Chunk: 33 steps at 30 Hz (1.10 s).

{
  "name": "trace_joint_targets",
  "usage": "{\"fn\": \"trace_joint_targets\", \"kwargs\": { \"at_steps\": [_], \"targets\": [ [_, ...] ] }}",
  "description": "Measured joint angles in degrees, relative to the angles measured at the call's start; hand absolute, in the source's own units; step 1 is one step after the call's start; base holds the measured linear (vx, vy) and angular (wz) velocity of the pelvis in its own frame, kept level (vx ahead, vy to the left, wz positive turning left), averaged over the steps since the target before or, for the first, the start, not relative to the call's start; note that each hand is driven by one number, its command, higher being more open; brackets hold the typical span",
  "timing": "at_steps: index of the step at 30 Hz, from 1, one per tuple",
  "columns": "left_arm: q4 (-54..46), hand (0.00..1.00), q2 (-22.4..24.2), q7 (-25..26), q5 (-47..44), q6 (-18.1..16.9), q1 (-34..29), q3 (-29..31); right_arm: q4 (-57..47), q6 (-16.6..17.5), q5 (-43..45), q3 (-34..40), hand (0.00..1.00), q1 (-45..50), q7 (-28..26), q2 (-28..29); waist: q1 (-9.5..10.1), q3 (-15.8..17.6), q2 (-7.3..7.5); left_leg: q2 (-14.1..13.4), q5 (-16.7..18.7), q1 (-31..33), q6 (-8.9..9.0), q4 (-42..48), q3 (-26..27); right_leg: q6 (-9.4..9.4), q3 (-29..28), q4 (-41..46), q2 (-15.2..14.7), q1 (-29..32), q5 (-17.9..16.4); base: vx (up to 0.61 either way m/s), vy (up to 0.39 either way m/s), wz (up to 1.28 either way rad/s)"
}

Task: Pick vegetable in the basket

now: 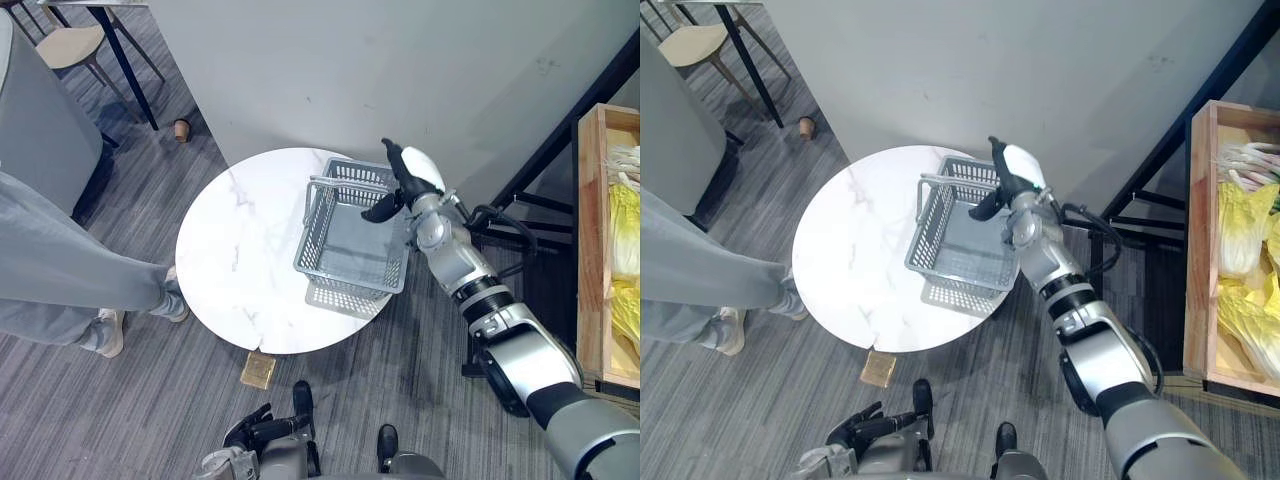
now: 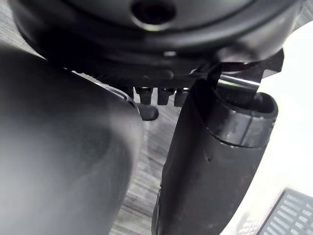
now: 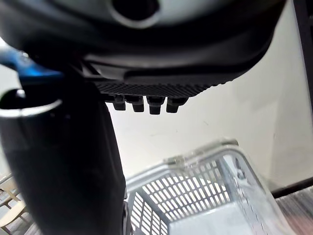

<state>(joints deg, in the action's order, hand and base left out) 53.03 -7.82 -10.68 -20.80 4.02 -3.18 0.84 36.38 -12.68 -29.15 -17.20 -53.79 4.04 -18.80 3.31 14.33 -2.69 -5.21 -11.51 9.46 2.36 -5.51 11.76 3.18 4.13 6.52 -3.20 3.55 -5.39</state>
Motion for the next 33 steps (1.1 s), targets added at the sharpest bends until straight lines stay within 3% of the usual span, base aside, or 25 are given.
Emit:
{"fn": "trace_joint_targets", "kwargs": {
  "at_steps": [10, 18, 28, 31, 32, 33],
  "targets": [
    [-0.1, 1.0, -0.1, 0.1, -3.0, -0.3, 0.6, -1.1, 0.0, 0.3, 0.6, 0.0, 1.0, -4.6, 0.3, -6.6, 0.2, 1.9, -1.55, -2.2, -1.4, 3.8, 0.19, 0.0, 0.1, -0.83, -0.2, 0.8, 2.2, 4.3, 0.8, -0.07, -0.021, -0.04],
    [-0.6, 1.0, -0.1, -0.5, -4.7, -1.4, 2.4, -2.4, 1.7, 1.7, 0.6, -2.6, 1.0, -8.1, 0.0, -6.8, 1.42, 5.6, -2.91, -2.5, -2.1, 5.3, 0.84, 0.3, 0.0, -1.2, -0.1, 2.4, 2.5, 6.6, 0.3, 0.0, -0.001, 0.0],
    [-2.0, 1.0, 0.1, -0.4, -7.2, -2.6, 2.5, -4.4, 5.0, 1.8, -0.2, -4.9, 1.0, -10.9, -0.3, -5.5, 2.75, 7.7, -4.13, -2.7, -2.9, 7.0, 1.42, 0.1, -1.0, -1.84, 0.6, 6.6, 2.7, 9.9, -1.7, 0.0, -0.004, 0.02],
    [-2.4, 1.0, 0.1, -0.3, -8.1, -2.7, 2.5, -4.4, 5.6, 1.5, -5.3, -6.9, 1.0, -10.9, -1.5, -5.6, 2.76, 8.3, -4.26, -2.6, -3.2, 7.9, 1.37, 0.1, -1.5, -1.85, 1.2, 8.0, 2.6, 11.1, -2.3, -0.03, -0.016, 0.1],
    [-2.4, 1.0, 0.1, -0.3, -8.2, -2.7, 2.5, -4.4, 5.6, 1.3, -6.7, -7.1, 0.0, -11.0, -1.7, -5.6, 2.77, 8.3, -4.26, -2.5, -3.2, 8.0, 1.33, 0.1, -1.5, -1.85, 1.2, 8.5, 2.5, 11.4, -2.5, -0.02, -0.008, 0.04],
    [-2.4, 1.0, 0.1, -0.2, -8.2, -2.7, 2.5, -4.5, 5.6, 0.7, -8.8, -7.7, 0.0, -11.4, -2.7, -5.7, 2.74, 8.4, -4.38, -2.5, -3.2, 8.0, 1.3, 0.1, -1.5, -1.8, 1.2, 8.9, 2.4, 11.7, -2.7, 0.0, 0.0, 0.0]
  ]
}}
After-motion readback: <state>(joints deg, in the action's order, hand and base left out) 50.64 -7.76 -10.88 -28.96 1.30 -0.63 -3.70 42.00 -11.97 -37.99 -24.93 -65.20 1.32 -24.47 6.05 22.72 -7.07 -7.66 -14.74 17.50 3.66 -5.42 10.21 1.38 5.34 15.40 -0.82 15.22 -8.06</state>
